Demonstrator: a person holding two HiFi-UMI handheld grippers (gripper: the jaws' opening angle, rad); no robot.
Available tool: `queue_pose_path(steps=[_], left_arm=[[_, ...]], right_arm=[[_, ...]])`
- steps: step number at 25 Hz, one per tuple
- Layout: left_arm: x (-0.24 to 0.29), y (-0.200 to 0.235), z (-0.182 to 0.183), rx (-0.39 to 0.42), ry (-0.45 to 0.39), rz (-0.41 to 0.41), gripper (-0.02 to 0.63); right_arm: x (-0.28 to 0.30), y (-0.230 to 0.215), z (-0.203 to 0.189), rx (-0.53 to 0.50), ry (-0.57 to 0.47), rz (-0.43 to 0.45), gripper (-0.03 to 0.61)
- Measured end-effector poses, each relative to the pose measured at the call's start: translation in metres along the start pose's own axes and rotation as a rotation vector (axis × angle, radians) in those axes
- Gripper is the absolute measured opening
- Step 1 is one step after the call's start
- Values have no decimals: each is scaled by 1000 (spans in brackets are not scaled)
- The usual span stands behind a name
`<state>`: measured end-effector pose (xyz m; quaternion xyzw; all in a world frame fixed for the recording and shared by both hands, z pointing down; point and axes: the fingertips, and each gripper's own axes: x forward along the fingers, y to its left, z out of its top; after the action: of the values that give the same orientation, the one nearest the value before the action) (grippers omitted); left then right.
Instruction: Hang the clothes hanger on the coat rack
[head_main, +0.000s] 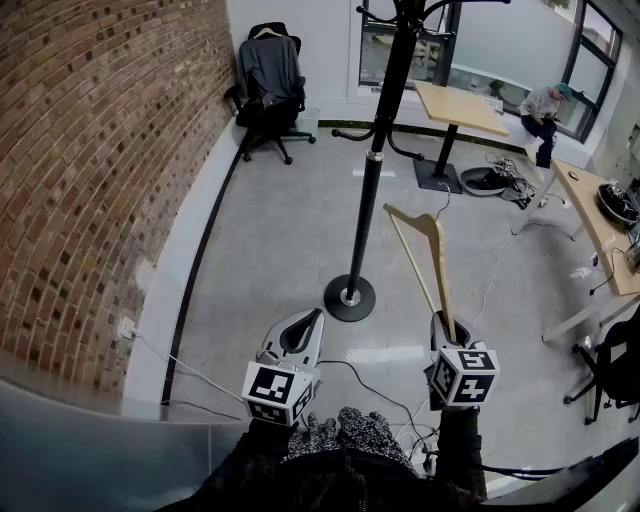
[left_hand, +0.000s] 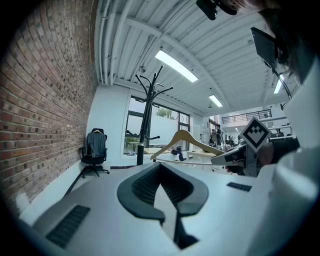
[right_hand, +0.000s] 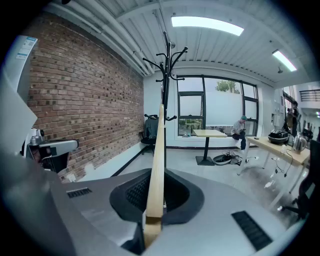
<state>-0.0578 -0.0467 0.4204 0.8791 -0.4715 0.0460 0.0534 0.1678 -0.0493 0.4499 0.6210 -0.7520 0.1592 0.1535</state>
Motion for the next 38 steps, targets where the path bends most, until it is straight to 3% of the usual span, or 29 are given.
queue_pose_path(steps=[22,38], left_arm=[[63,46,10,16,-8,6,8],[115,87,17,19,-11,34,8]], right_arm=[[78,-8,24,-16,15,18,31],[140,-32,47,2,23,-26,31]])
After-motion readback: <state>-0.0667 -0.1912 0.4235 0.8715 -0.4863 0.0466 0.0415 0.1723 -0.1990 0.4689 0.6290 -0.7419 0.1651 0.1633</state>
